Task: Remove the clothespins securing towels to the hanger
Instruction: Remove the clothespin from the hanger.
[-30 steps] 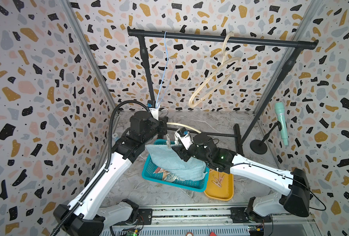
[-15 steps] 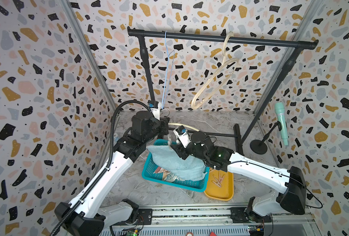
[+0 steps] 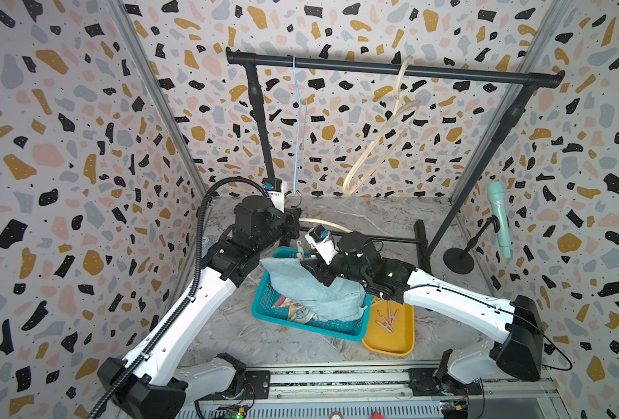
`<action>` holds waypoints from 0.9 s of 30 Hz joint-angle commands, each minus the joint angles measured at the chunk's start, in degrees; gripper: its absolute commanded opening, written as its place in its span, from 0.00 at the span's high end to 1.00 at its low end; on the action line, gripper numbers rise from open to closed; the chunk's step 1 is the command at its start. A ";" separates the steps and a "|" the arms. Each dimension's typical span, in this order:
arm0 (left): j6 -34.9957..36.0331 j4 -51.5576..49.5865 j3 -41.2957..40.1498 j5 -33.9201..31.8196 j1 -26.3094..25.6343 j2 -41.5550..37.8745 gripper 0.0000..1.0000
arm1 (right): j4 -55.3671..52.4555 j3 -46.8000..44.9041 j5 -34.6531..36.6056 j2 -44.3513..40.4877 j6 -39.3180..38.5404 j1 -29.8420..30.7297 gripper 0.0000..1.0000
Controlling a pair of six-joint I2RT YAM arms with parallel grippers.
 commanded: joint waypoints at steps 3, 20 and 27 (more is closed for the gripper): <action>-0.35 3.14 3.14 1.21 -0.22 -0.27 1.00 | 0.26 -0.75 -5.15 -4.59 0.49 -2.05 0.54; -0.51 2.31 4.34 2.38 -0.24 0.00 1.00 | -2.13 -1.25 0.35 -5.80 -0.44 -2.67 0.42; -0.80 2.00 4.68 2.90 -0.34 -0.04 1.00 | -1.50 -0.42 -0.52 -4.11 -1.61 -2.34 0.42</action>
